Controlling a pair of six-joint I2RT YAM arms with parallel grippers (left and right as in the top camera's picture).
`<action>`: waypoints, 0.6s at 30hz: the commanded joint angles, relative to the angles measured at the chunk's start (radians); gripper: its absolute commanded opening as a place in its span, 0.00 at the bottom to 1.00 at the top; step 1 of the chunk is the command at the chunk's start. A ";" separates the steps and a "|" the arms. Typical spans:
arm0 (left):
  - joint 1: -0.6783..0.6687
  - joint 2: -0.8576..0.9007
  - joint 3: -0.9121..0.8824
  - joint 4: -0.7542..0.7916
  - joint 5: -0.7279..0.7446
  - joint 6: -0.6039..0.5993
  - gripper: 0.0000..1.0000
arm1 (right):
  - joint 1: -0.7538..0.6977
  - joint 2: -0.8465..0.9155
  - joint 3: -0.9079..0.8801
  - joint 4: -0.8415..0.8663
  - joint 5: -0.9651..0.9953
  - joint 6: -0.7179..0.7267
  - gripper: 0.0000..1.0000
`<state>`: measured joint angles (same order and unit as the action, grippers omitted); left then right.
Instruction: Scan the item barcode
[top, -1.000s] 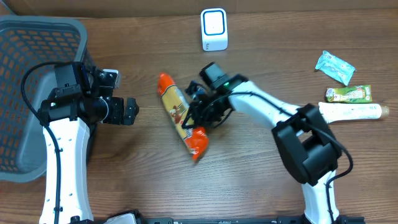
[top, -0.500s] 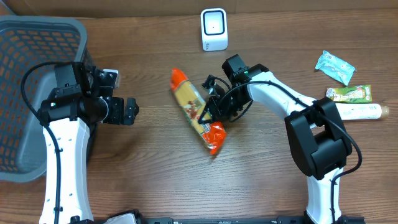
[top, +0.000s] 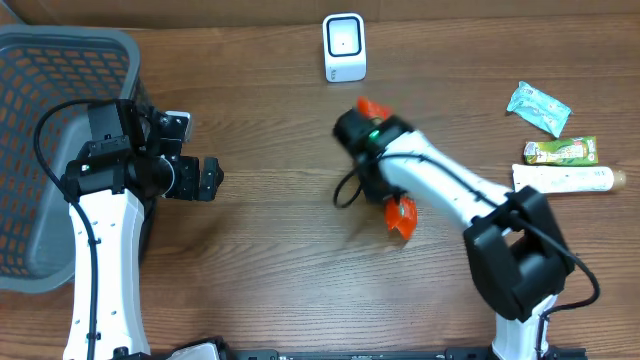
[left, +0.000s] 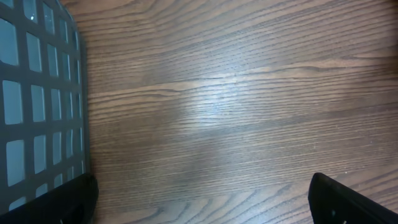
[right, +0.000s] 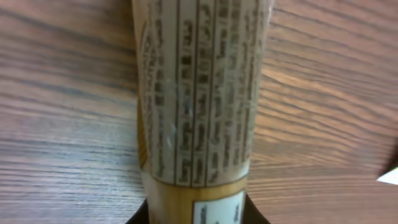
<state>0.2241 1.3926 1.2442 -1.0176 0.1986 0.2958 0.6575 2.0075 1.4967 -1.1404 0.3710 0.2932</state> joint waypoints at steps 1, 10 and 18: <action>-0.002 0.004 0.017 0.001 0.008 0.019 1.00 | 0.108 -0.023 -0.042 0.036 0.166 0.055 0.04; -0.002 0.004 0.017 0.001 0.008 0.019 1.00 | 0.246 0.025 -0.042 0.061 0.103 0.055 0.55; -0.002 0.005 0.017 0.001 0.008 0.019 0.99 | 0.243 -0.021 0.095 0.049 -0.133 0.044 0.56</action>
<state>0.2241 1.3926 1.2442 -1.0172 0.1986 0.2958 0.9104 2.0407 1.5322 -1.0927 0.3500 0.3367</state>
